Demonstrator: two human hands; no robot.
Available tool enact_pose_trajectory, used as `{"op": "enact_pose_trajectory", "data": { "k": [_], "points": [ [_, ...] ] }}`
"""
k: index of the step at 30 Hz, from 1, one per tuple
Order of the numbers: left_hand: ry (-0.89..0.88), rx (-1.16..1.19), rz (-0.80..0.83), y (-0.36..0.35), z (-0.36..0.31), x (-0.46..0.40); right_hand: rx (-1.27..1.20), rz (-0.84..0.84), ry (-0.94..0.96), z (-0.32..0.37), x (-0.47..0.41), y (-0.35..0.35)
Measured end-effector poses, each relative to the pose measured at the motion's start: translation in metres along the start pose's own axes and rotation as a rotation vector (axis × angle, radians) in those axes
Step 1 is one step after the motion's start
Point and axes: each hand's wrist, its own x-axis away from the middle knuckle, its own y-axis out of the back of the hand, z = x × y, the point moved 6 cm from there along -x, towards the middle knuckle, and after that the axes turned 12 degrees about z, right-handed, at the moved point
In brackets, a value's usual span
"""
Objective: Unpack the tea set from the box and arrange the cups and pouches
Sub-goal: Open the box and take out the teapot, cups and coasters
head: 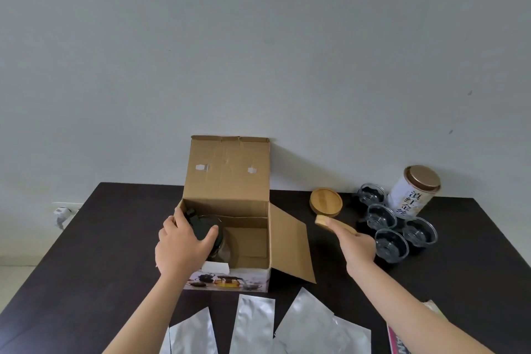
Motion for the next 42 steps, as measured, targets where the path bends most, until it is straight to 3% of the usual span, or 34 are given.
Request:
{"op": "enact_pose_trajectory", "data": {
  "k": [3, 12, 18, 25, 30, 32, 35, 38, 42],
  "points": [
    [0.005, -0.003, -0.003, 0.0, -0.001, 0.0, 0.048, -0.05, 0.003, -0.022, -0.013, 0.008],
    [0.024, -0.002, 0.004, -0.001, 0.0, -0.001, 0.436, -0.099, 0.351, -0.039, -0.03, -0.005],
    [0.028, -0.008, -0.003, -0.001, 0.0, -0.002, 0.63, -0.123, 0.327, -0.055, -0.048, -0.007],
    [0.028, -0.016, 0.007, -0.003, 0.001, -0.003, 0.612, -0.098, 0.263, -0.053, -0.046, -0.013],
    [0.025, -0.008, 0.012, -0.002, 0.001, -0.003, 0.44, -0.081, 0.237, -0.043, -0.036, -0.014],
    [0.021, -0.007, 0.014, -0.001, 0.0, -0.003, 0.359, -0.086, 0.311, -0.027, -0.022, -0.021],
    [-0.003, -0.024, 0.013, -0.001, 0.0, -0.002, 0.31, 0.002, 0.521, 0.008, 0.012, -0.05],
    [-0.023, -0.031, 0.048, -0.003, 0.001, -0.003, 0.264, 0.232, 0.655, 0.032, 0.044, -0.095],
    [-0.073, 0.014, 0.201, -0.003, 0.01, -0.006, 0.485, 0.411, 0.747, 0.04, 0.068, -0.149]
  ]
}}
